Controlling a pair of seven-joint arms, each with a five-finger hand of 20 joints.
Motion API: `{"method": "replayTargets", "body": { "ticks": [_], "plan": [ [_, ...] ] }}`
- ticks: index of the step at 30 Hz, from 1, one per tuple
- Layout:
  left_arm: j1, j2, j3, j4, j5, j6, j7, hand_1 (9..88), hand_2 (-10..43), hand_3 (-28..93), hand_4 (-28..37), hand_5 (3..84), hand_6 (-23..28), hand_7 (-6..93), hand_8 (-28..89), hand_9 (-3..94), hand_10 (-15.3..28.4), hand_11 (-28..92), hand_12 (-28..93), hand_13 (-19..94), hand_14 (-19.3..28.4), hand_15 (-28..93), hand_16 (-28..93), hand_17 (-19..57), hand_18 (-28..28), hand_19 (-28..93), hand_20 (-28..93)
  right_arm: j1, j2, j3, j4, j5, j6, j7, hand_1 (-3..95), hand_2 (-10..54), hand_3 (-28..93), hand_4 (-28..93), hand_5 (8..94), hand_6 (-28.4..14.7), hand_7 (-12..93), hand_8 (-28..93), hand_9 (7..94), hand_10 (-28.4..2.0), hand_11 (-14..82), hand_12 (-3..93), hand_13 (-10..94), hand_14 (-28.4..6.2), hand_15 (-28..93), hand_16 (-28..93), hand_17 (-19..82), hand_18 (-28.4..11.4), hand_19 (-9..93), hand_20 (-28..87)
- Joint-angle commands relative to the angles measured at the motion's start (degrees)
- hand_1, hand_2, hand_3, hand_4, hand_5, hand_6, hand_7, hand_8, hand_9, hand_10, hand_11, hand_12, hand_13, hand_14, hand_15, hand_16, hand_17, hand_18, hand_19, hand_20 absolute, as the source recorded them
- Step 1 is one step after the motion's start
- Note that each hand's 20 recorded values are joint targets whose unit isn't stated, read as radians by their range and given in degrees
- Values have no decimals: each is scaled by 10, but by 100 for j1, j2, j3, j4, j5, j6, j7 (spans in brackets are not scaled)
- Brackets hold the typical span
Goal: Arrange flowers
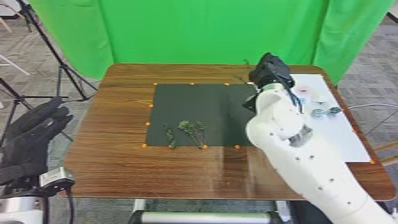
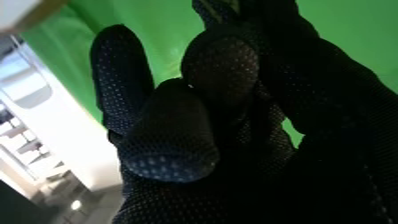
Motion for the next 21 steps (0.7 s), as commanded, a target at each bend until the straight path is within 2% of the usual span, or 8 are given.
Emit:
{"method": "replayTargets", "body": {
  "ticks": [1, 7, 11, 17, 21],
  "plan": [
    [90, -138, -22, -49, 115, -112, -114, 296, 27, 810, -156, 365, 88, 174, -114, 302, 182, 383, 73, 174, 229, 618, -163, -121, 202, 545, 81, -655, -228, -55, -139, -44, -113, 98, 542, -95, 768, -269, 883, -48, 252, 144, 906, -94, 530, 286, 937, -30, 704, 199, 539, -169, 932, -130],
    [33, -147, -16, -43, 173, -153, -184, 296, 27, 811, -155, 366, 89, 174, -114, 302, 181, 384, 74, 174, 228, 618, -162, -121, 202, 545, 81, -865, -333, -33, -224, -134, -122, 128, 541, -95, 768, -267, 882, -48, 253, 144, 908, -95, 531, 286, 937, -31, 707, 197, 539, -171, 932, -121],
    [103, -201, -113, -76, 219, -175, -245, 295, 27, 812, -154, 365, 88, 174, -114, 302, 181, 383, 74, 174, 228, 617, -163, -121, 201, 544, 80, -1069, -403, 16, -355, -161, -185, 147, 541, -95, 767, -265, 882, -47, 255, 145, 909, -96, 532, 285, 937, -31, 712, 195, 539, -171, 932, -115],
    [182, -199, -177, -92, 200, -162, -224, 296, 26, 813, -154, 366, 89, 173, -114, 303, 181, 384, 74, 173, 228, 617, -162, -121, 201, 544, 80, -1331, -429, 6, -495, -220, -262, 167, 540, -95, 768, -262, 882, -47, 257, 144, 909, -96, 533, 285, 937, -31, 716, 191, 538, -172, 932, -110],
    [172, -193, -165, -88, 187, -163, -216, 296, 25, 814, -154, 365, 88, 174, -114, 303, 181, 384, 74, 173, 228, 617, -162, -121, 201, 544, 80, -1442, -468, 22, -464, -214, -350, 193, 539, -95, 767, -260, 883, -47, 257, 143, 911, -96, 533, 284, 937, -31, 717, 189, 537, -173, 932, -108]
  ]
}}
